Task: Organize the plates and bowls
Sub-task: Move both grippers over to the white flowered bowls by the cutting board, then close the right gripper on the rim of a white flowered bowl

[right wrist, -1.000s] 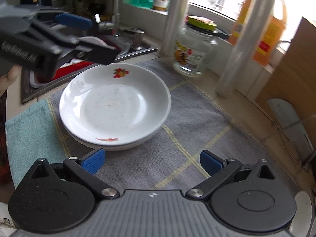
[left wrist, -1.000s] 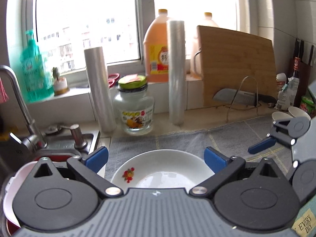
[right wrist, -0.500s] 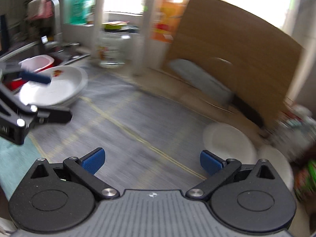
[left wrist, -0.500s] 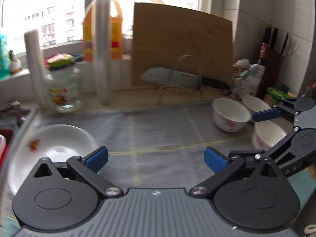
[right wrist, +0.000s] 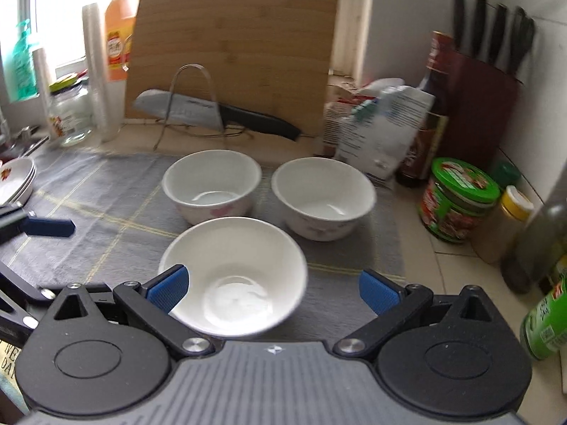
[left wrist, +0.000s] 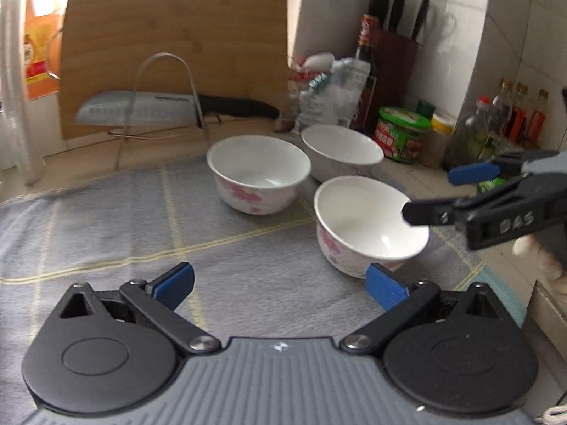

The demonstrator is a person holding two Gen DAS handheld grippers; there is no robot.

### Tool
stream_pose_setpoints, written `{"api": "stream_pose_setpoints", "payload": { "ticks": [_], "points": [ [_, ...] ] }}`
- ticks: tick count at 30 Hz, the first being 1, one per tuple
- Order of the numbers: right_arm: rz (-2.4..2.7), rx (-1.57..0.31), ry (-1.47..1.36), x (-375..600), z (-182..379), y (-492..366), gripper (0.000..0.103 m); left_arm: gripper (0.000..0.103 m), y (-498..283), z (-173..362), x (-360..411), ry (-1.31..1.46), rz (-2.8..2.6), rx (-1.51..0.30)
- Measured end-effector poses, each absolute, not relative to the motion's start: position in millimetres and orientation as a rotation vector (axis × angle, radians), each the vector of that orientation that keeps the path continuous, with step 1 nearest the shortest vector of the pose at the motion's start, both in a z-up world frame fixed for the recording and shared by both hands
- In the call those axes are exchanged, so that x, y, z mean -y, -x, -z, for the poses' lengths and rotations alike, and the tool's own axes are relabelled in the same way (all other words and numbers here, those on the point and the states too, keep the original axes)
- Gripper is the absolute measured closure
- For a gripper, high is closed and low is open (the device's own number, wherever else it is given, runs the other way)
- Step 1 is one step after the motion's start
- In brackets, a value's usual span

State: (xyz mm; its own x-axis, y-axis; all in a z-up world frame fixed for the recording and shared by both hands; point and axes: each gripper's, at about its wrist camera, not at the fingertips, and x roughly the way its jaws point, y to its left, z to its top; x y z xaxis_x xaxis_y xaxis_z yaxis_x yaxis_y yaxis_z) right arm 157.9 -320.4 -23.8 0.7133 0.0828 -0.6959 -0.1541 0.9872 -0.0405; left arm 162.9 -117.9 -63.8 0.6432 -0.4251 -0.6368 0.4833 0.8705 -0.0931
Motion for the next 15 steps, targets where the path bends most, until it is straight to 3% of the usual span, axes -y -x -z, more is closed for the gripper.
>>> {"api": "stream_pose_setpoints", "payload": {
  "ticks": [15],
  "points": [
    [-0.181,-0.806,0.034,345,38,-177,0.0,0.001,-172,92,184,-0.23,0.668,-0.68]
  ]
}}
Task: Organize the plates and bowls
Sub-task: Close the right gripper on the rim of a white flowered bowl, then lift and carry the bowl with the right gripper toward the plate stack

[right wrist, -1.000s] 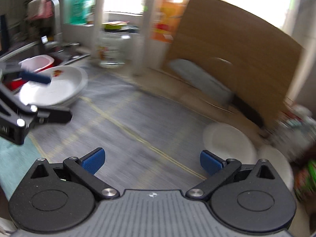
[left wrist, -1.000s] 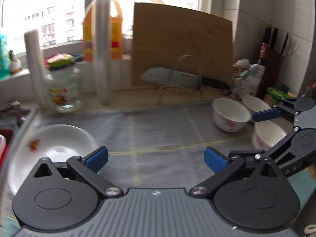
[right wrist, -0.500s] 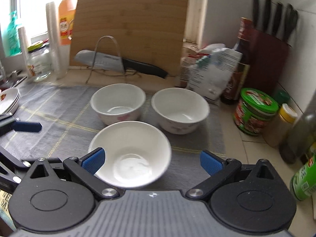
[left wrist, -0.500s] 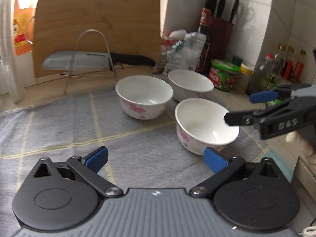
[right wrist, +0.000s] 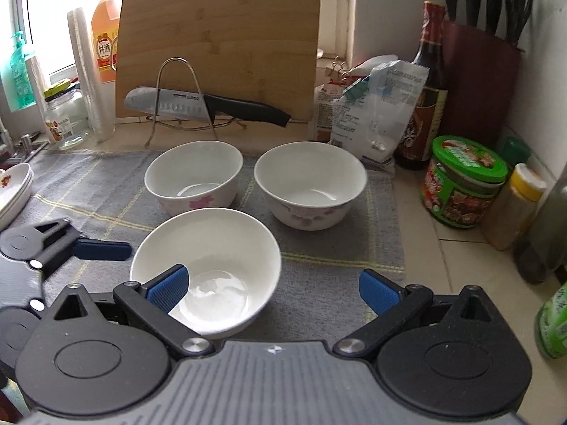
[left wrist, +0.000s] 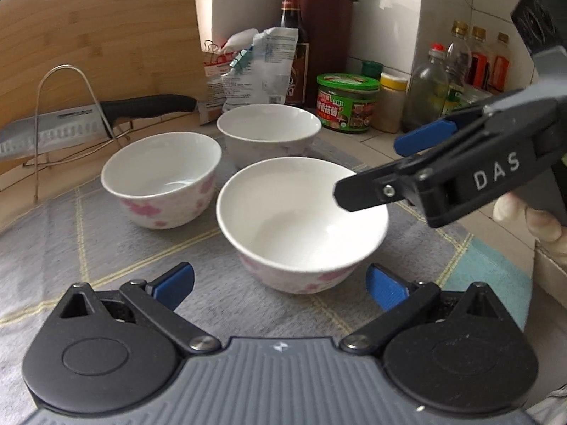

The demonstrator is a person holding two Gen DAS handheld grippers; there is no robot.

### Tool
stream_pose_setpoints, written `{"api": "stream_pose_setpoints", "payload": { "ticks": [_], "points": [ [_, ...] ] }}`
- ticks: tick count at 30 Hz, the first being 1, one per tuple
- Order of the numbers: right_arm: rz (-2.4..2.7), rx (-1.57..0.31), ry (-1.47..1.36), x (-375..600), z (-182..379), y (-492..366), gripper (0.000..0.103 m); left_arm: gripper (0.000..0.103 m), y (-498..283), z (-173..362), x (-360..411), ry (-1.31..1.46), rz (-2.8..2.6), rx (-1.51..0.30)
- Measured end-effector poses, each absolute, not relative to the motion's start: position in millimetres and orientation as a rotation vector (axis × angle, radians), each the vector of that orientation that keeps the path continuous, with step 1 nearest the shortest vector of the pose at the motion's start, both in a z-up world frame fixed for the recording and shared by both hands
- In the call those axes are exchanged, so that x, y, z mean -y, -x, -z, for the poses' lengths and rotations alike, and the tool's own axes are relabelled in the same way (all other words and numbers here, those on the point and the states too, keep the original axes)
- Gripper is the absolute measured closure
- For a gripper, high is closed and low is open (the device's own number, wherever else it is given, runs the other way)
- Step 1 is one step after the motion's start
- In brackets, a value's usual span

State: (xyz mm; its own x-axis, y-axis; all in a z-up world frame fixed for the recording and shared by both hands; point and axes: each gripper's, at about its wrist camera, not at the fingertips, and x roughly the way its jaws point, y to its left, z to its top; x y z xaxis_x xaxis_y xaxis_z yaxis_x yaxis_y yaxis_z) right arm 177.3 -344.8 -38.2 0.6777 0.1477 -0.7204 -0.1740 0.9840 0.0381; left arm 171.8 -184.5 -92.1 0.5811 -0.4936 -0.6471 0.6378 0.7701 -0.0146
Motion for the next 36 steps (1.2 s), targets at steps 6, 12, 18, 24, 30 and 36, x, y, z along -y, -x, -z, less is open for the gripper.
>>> {"api": "stream_pose_setpoints", "payload": {
  "ticks": [6,12,18,24,30,36],
  "points": [
    [-0.254,-0.841,-0.046,348,46,-194,0.0,0.001,-177,96,197,-0.239,0.669,-0.667],
    [-0.319,-0.862,-0.1,347,51,-207,0.0,0.001,-179,97,203,-0.242,0.685,-0.659],
    [-0.384,-0.889,-0.115,343,52,-214,0.021,0.001,-179,96,204,-0.235,0.689,-0.649],
    [-0.395,-0.902,-0.118,342,53,-215,0.021,0.001,-178,92,202,-0.223,0.703,-0.63],
    [-0.397,-0.909,-0.134,344,53,-217,0.021,0.001,-177,90,202,-0.217,0.711,-0.617],
    [-0.39,-0.913,-0.131,343,53,-217,0.021,0.003,-174,92,205,-0.255,0.698,-0.594]
  ]
}}
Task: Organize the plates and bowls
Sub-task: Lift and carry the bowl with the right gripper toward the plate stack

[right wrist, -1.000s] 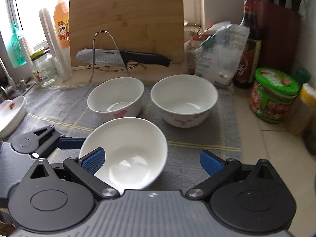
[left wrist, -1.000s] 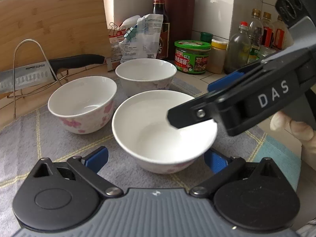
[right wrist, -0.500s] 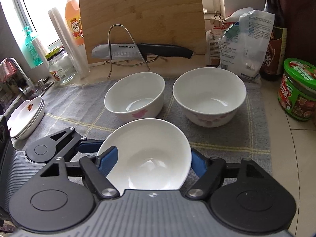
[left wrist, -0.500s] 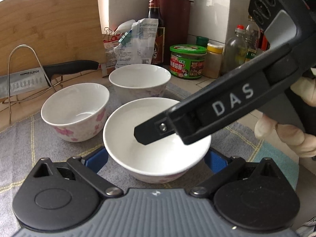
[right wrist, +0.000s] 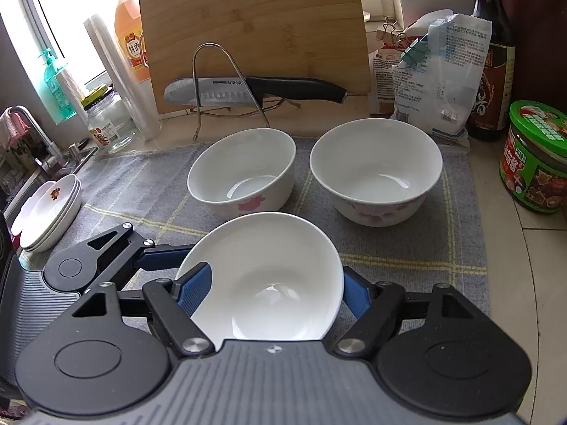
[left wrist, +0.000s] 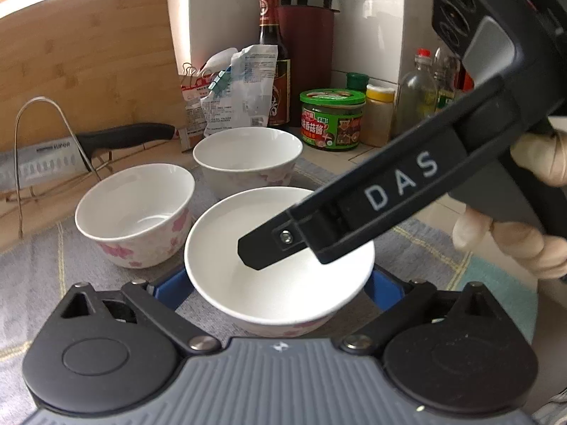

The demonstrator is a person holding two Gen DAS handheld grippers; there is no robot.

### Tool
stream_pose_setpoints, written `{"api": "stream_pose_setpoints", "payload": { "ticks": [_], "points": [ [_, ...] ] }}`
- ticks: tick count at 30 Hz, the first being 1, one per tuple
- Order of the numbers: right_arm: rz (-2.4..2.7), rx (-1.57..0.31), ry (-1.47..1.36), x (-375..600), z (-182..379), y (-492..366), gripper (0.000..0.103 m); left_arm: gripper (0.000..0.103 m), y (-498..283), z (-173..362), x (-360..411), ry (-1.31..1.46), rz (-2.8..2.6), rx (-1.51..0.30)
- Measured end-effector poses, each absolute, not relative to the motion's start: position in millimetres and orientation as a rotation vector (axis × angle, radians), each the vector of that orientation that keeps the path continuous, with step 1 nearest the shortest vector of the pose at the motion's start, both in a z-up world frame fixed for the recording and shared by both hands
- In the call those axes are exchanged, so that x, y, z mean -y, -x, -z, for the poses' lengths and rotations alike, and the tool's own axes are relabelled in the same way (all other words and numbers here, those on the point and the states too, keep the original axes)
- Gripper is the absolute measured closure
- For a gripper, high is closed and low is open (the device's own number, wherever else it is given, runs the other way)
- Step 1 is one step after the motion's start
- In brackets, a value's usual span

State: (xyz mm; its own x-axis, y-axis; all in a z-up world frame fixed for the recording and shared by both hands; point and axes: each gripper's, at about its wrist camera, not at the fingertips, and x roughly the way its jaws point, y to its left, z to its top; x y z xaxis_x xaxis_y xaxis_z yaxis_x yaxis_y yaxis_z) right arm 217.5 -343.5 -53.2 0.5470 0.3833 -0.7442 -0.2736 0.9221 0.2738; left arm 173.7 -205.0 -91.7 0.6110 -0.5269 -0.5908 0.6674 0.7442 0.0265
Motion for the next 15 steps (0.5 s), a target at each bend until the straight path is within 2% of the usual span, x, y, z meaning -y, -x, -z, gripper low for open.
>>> {"api": "stream_pose_setpoints", "payload": {
  "ticks": [15],
  "points": [
    [-0.407,-0.942,-0.237,360,50,-226,0.02,0.004,-173,95,200,-0.272,0.727,-0.559]
  ]
}}
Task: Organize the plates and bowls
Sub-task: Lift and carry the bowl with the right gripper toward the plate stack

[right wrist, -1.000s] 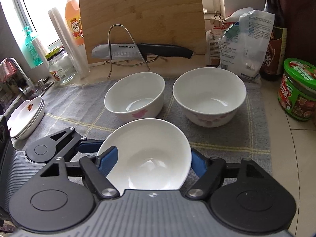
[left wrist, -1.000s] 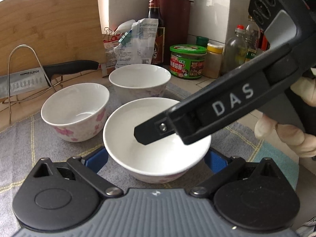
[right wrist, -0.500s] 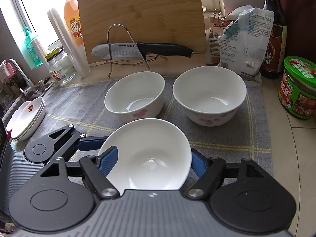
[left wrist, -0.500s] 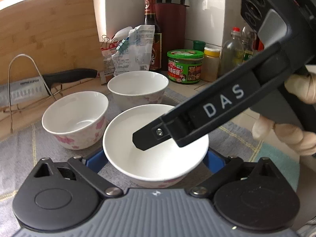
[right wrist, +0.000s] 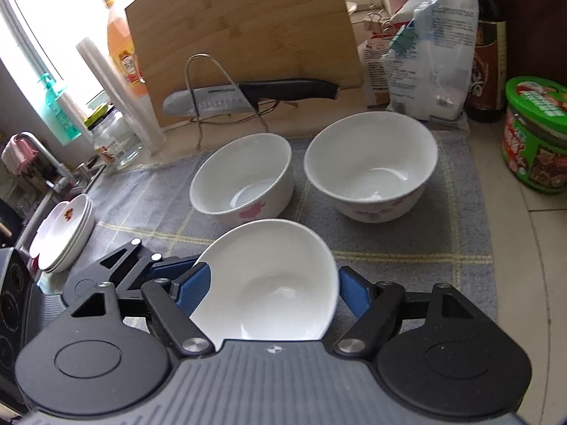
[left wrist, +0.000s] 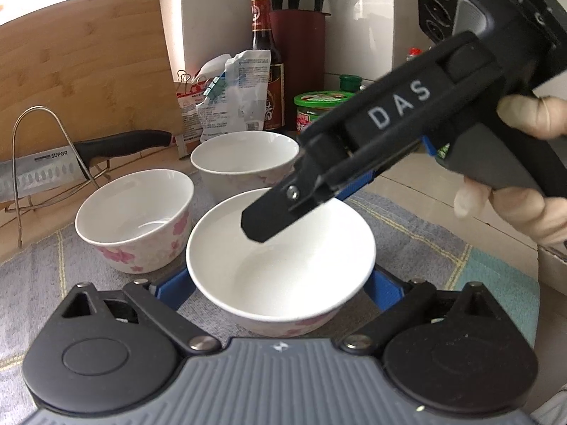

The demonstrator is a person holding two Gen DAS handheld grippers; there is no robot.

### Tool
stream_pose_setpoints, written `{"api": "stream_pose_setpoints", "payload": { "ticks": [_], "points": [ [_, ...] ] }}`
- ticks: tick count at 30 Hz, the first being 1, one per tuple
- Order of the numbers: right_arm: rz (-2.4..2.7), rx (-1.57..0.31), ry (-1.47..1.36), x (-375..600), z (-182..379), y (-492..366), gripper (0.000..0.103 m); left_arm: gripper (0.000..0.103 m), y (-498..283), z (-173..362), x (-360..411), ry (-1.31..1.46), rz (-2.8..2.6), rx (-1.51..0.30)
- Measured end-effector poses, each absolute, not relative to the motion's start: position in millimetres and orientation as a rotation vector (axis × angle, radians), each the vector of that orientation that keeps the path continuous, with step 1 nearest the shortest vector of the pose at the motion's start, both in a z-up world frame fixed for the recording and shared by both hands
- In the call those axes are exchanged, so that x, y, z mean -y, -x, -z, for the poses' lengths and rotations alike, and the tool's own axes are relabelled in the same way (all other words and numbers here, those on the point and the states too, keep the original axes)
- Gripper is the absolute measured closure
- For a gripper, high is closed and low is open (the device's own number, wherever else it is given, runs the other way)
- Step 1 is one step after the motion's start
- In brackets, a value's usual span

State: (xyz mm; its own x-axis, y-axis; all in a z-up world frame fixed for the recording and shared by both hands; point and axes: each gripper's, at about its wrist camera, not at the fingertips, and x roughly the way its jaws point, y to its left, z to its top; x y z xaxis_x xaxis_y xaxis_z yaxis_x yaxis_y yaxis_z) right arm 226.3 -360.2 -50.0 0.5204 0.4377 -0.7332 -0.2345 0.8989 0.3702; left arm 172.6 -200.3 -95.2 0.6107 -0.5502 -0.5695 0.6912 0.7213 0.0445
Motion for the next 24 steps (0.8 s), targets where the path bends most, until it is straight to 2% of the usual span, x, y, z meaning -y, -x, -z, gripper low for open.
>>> {"api": "stream_pose_setpoints", "payload": {
  "ticks": [24],
  "points": [
    [-0.415,-0.958,-0.179,341,42,-224,0.02,0.006,-166,87,190,-0.29,0.72,-0.555]
  ]
}}
